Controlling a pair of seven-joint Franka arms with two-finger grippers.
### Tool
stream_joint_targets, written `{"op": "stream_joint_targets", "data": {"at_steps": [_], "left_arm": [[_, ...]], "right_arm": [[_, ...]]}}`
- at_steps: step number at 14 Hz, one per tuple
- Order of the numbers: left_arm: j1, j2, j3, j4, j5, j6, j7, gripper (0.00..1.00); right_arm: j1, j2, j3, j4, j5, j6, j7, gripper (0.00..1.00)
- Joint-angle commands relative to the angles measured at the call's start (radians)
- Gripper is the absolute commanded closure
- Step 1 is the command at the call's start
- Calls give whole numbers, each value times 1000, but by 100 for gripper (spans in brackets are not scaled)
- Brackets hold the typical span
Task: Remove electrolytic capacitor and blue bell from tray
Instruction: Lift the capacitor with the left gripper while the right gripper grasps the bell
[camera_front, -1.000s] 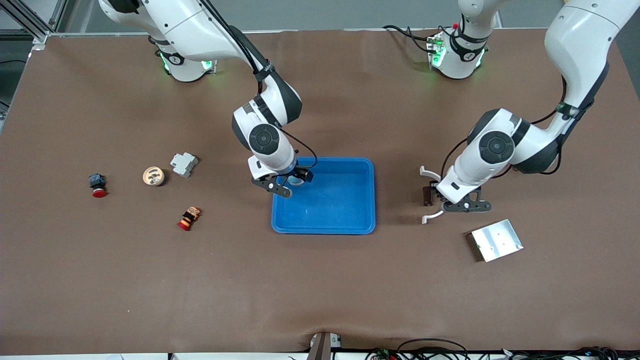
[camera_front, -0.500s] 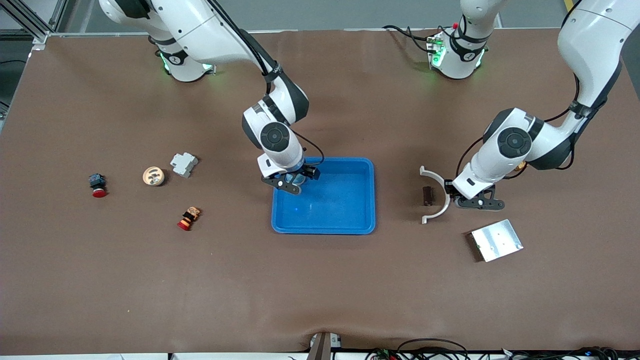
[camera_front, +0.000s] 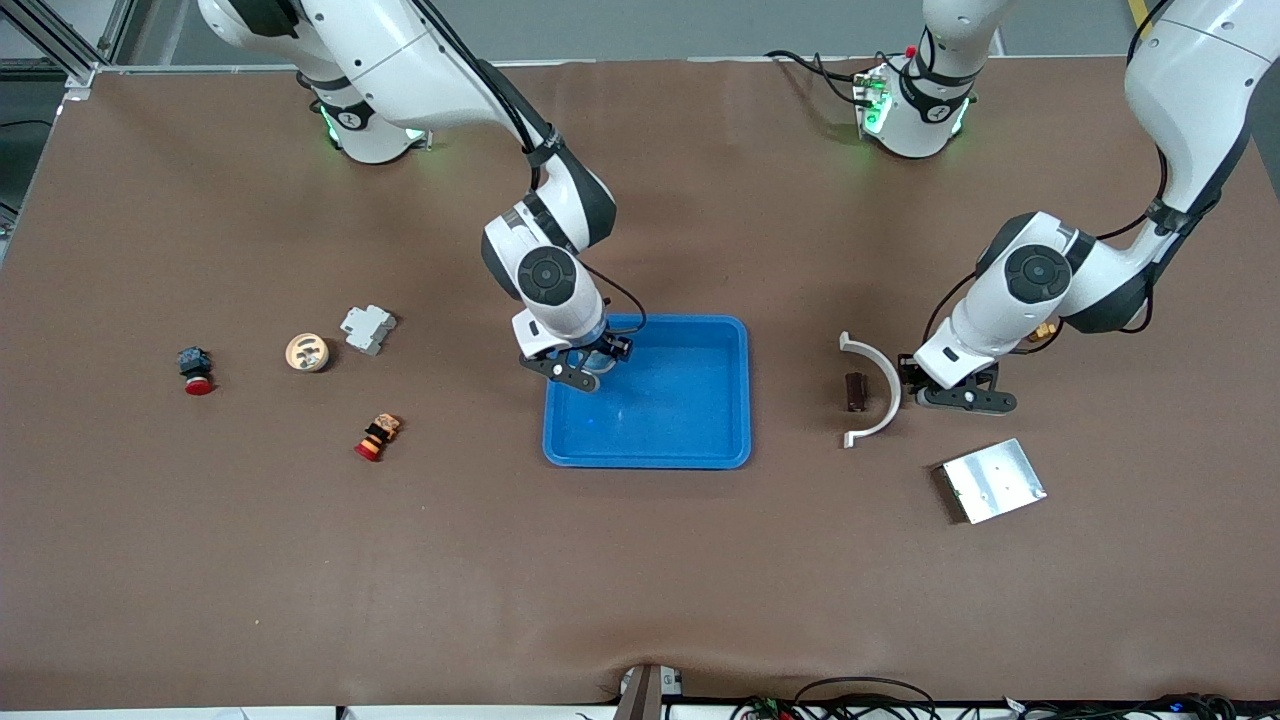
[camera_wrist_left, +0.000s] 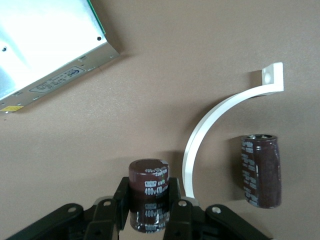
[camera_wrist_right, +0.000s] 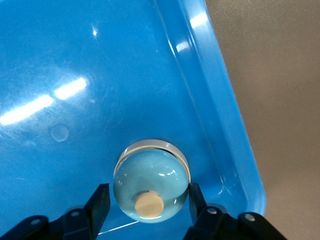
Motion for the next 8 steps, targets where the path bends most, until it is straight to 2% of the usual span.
{"op": "stream_joint_targets", "data": {"at_steps": [1,3,4,8], "left_arm": [[33,-3,-14,-28,40,38,8,100],[42,12,-5,-28,74,58,8,100],[51,20,-4,-28,93,64,8,100],[74,64,1,-22,132,64,8,100]], "right_arm": [[-3,6,-3,20,8,-10,-4,57],[-25,3,-3,60,11,-44,0,87],[-40,2,-3,79,13,-81,2,99],[-107,-60,-9,83,11,-214,-2,100]]}}
